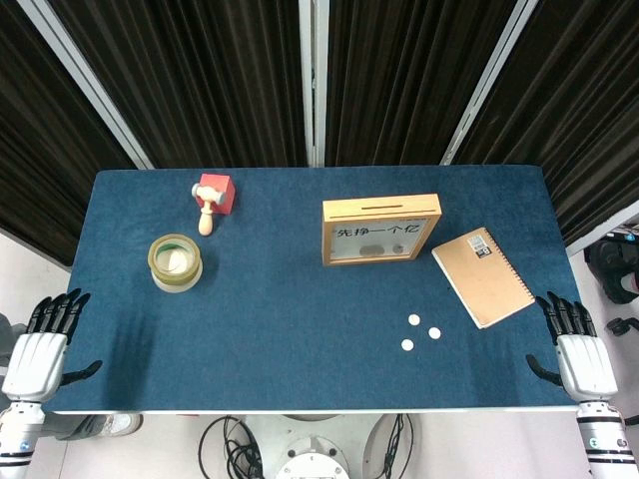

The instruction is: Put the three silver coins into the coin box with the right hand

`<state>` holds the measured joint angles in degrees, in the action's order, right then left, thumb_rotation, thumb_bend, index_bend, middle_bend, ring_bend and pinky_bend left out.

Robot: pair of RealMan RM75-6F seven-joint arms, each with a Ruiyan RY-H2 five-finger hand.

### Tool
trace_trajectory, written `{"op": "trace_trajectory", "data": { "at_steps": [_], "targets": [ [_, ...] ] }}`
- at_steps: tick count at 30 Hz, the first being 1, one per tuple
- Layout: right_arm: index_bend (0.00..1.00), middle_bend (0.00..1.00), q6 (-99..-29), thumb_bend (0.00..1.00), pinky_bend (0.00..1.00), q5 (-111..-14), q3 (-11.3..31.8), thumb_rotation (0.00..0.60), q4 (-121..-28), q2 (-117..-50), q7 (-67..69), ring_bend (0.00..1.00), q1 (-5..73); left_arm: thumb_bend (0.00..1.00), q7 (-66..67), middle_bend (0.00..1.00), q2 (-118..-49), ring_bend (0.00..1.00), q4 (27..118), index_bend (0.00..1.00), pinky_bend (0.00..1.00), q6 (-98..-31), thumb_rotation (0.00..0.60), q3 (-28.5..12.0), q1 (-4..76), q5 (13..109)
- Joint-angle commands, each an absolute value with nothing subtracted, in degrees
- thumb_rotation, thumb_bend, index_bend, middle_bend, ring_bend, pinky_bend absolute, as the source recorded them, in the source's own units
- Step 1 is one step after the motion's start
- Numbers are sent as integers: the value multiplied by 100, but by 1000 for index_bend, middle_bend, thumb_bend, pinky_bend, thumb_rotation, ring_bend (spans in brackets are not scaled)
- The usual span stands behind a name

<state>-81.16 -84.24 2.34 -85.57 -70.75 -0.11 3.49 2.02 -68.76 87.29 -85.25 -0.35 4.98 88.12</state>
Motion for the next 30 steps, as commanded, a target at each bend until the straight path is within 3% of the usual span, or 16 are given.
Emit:
{"op": "trace_trajectory", "data": {
  "at_steps": [1,17,20,25,30],
  "targets": [
    [0,0,-8109,176,0,-8441,234,600,-8575,-7083,-29,0,366,0,201,9,-6880,0,8721,61,0,-8525,600,-28,495,8818],
    [0,0,-7846,178,0,-9386,-15,600,-9035,-7110,-571,0,848,0,223,8,-6884,0,8753,61,0,-8511,600,-7,513,8885],
    [5,0,-7617,228,0,-9642,-123,600,-9159,-7135,-699,0,1035,0,243,8,-6900,0,8741,62,0,-8494,600,-8,526,8892],
    [128,0,-7020,324,0,-9709,-189,600,-9274,-7316,-922,0,1389,0,247,8,-6920,0,8704,61,0,-8491,600,16,495,8860],
    [199,0,-6599,327,0,-9557,-169,600,-9137,-7645,-1057,0,1621,0,187,8,-6902,0,8690,62,0,-8562,600,24,435,8842]
  ]
}}
